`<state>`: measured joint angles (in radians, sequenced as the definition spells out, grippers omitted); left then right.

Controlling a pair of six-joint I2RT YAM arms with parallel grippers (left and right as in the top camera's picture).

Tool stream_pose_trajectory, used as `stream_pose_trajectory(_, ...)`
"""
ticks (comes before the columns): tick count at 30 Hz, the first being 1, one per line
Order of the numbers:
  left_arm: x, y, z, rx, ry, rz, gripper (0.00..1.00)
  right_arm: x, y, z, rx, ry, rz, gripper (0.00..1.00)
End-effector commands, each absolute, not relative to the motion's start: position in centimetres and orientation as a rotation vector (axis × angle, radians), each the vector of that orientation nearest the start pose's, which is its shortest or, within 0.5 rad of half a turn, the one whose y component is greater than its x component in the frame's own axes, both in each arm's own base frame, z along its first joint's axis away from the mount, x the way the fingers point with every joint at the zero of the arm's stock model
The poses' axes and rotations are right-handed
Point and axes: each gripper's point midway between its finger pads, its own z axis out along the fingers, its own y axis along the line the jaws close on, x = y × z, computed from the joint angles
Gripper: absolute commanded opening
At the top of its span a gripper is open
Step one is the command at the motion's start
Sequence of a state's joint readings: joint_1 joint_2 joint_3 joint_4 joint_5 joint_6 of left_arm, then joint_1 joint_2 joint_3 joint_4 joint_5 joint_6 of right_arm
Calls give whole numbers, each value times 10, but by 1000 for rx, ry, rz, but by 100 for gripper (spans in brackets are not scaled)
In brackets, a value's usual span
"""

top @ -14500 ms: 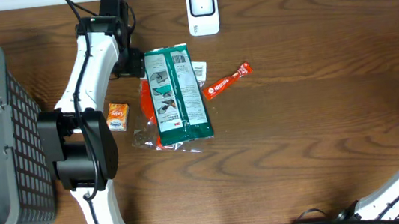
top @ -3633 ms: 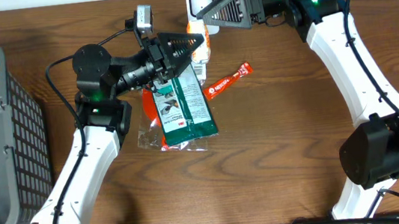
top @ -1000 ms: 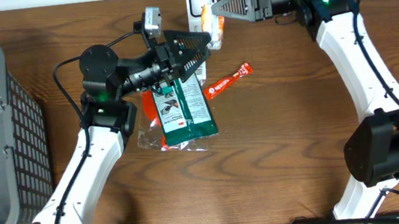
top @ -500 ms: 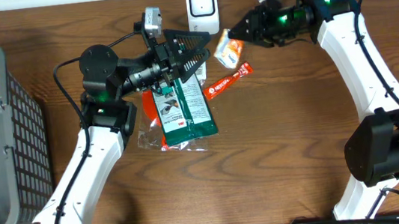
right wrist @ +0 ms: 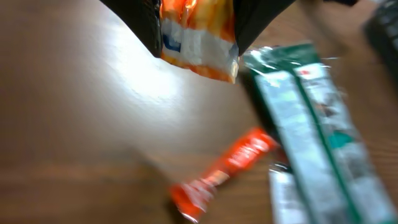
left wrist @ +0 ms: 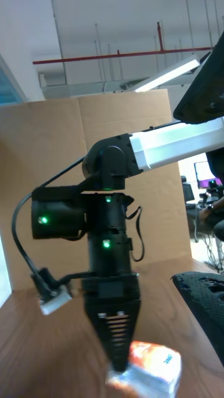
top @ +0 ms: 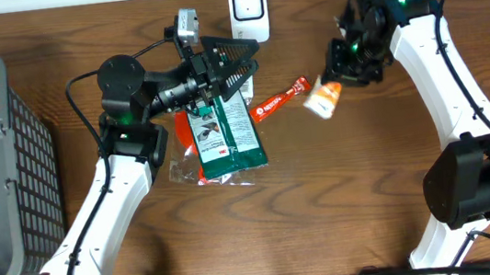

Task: Scan the item barcode
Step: 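Grasp the orange packet with the right gripper and pull it rightward, then move the left gripper to the packet held by the right gripper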

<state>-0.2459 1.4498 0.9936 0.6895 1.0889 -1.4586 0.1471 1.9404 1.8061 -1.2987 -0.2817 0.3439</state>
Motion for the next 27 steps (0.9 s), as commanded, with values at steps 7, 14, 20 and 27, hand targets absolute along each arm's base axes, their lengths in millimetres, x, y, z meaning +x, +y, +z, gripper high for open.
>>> stream_pose_trajectory(7, 339, -242, 347, 116, 1893, -1942, 76, 353, 89, 141, 207, 3182, 231, 11)
stream_pose_trajectory(14, 337, -235, 254, -131, 2272, -1772, 76, 345, 106, 149, 97, 3208, 330, 11)
stream_pose_trajectory(20, 317, -232, 222, -143, 2429, -1713, 75, 354, 109, 159, 88, 3162, 343, 10)
stream_pose_trajectory(27, 276, -257, 243, 163, 2396, -1953, 75, 359, 135, 171, -7, 3104, 589, 9)
